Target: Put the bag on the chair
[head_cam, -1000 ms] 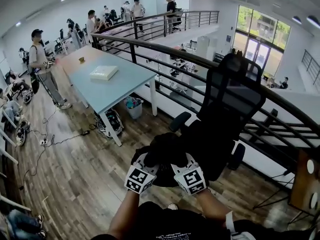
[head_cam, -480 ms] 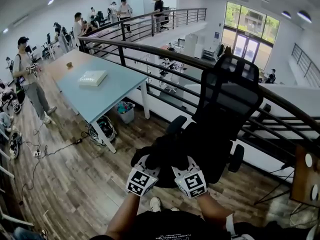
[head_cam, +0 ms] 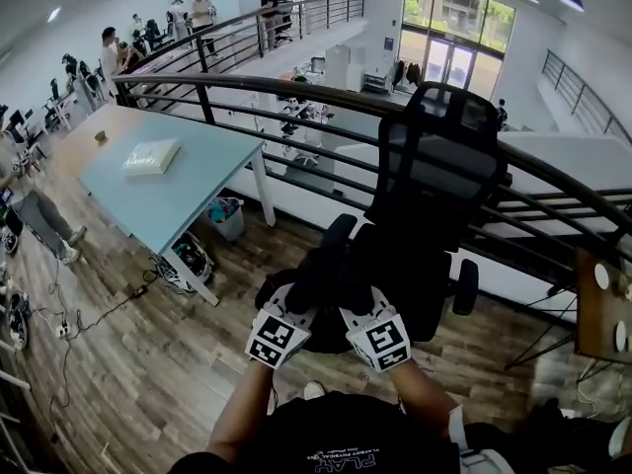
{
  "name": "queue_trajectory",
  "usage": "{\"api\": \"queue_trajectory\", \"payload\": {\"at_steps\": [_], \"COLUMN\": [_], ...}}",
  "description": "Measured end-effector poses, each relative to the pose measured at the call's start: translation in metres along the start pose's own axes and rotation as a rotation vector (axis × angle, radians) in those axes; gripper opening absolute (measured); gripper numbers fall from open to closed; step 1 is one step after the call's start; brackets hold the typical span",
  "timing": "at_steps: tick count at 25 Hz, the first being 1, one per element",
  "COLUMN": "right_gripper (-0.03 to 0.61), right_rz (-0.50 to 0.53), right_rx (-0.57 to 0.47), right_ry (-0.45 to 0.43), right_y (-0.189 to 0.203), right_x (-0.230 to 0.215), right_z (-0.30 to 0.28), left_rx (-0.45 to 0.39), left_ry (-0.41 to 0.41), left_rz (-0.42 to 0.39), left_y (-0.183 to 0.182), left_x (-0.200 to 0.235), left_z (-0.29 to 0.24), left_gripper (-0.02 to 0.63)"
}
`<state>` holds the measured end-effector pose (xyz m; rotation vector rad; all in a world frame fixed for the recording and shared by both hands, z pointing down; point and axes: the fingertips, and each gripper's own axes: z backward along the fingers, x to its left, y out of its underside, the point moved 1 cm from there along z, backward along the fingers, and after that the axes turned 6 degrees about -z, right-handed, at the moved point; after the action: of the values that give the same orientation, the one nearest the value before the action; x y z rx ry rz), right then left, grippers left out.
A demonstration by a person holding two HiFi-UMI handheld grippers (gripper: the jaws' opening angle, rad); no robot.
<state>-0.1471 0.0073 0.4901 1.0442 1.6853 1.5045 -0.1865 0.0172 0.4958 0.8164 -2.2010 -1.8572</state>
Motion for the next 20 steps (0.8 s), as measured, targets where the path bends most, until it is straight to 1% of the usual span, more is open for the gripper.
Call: {"api": "queue_trajectory", "payload": {"at_steps": [5, 10, 16, 20], "right_gripper": [0.034, 0.034, 0.034, 0.034], "right_rz": [-0.012, -0.022, -0.037, -0.046], "right_rx": [0.004, 0.015, 0.036, 0.036], "right_ry": [0.051, 0.095, 0.115, 0.113], "right_y": [0.0, 0.004, 0.011, 0.018], "right_x": [-0.007, -0.021, -0.046, -0.077], "right_z": [-0.009, -0.01, -0.019, -0.026], "left_rx": [-0.027, -0.034, -0.04, -0.043], "left_ry": [0.046, 0.094, 0.14, 0.161], "left_rz": [-0.009, -0.03, -0.039, -0.037], "left_y": [0.001, 0.0, 0.002, 0.002], "left_x": [0.01, 0.013, 0.021, 0.026], "left_z": [-0.009, -0.025, -0.052, -0.084], "left_gripper": [0.046, 0.046, 0.046, 0.046]}}
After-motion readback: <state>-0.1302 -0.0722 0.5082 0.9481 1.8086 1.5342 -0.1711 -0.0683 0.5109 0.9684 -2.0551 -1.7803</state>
